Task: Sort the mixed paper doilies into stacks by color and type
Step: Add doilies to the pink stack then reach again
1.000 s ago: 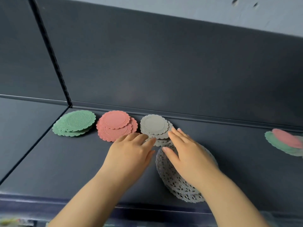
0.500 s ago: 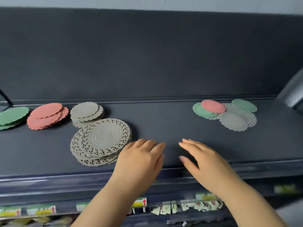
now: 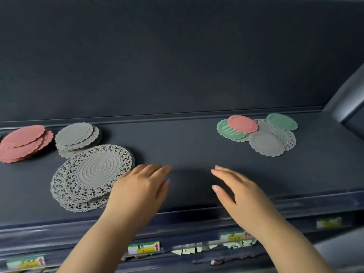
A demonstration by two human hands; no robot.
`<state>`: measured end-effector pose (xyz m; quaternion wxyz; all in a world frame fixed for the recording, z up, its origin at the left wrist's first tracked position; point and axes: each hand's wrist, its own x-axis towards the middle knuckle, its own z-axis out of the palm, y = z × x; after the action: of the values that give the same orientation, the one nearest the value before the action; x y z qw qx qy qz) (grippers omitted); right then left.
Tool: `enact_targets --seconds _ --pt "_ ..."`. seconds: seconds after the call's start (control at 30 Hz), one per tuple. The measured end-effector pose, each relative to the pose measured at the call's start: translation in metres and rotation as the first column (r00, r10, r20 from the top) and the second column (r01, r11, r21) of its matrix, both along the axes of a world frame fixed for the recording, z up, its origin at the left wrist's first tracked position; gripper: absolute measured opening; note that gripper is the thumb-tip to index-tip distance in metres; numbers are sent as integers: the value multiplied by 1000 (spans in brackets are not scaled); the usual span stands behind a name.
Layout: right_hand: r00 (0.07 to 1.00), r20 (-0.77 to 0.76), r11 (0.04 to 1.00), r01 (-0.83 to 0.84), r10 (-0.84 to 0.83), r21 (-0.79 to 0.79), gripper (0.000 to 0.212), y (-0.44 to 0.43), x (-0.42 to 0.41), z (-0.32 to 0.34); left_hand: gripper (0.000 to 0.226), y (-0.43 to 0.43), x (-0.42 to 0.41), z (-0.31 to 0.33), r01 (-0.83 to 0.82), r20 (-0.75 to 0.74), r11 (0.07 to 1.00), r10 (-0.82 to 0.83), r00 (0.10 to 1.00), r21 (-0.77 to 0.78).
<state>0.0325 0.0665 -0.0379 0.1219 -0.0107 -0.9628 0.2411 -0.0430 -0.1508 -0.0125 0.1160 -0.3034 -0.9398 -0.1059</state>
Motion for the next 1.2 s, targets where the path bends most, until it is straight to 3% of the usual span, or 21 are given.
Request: enact_targets --seconds 0.33,0.4,0.53,0.63,0.8,0.87,0.93,1.07,1.2 --pt "984 -98 983 139 -151 -123 38 92 -37 2 35 62 -32 6 79 -85 997 -80 993 -10" --pt "987 -42 987 151 -153 -55 42 121 -47 -2 27 79 -31 3 52 -77 999 -53 996 -10" --pt "960 216 979 152 -180 138 62 173 -60 -7 24 127 -22 -2 35 -55 999 -35 998 9" --pt "967 221 965 70 -127 251 64 190 -67 -8 25 167 -17 -3 78 -70 997 -78 994 -7" --pt "991 118 827 -19 -56 562 46 182 -73 2 25 220 -24 1 77 -42 995 -80 996 -57" --pt "1000 20 851 -1 -12 526 44 183 -69 7 29 242 -34 -1 48 27 991 -45 999 -124" --pt "994 103 888 -17 -34 460 46 192 -68 10 34 263 -50 -6 -19 8 973 21 1000 -229" --pt "984 69 979 153 -163 133 6 218 -69 0 34 307 -80 -12 -97 156 947 151 976 -307" --pt "969 90 965 240 -232 -102 25 232 -72 3 28 330 -103 -25 -87 249 941 174 953 -326"
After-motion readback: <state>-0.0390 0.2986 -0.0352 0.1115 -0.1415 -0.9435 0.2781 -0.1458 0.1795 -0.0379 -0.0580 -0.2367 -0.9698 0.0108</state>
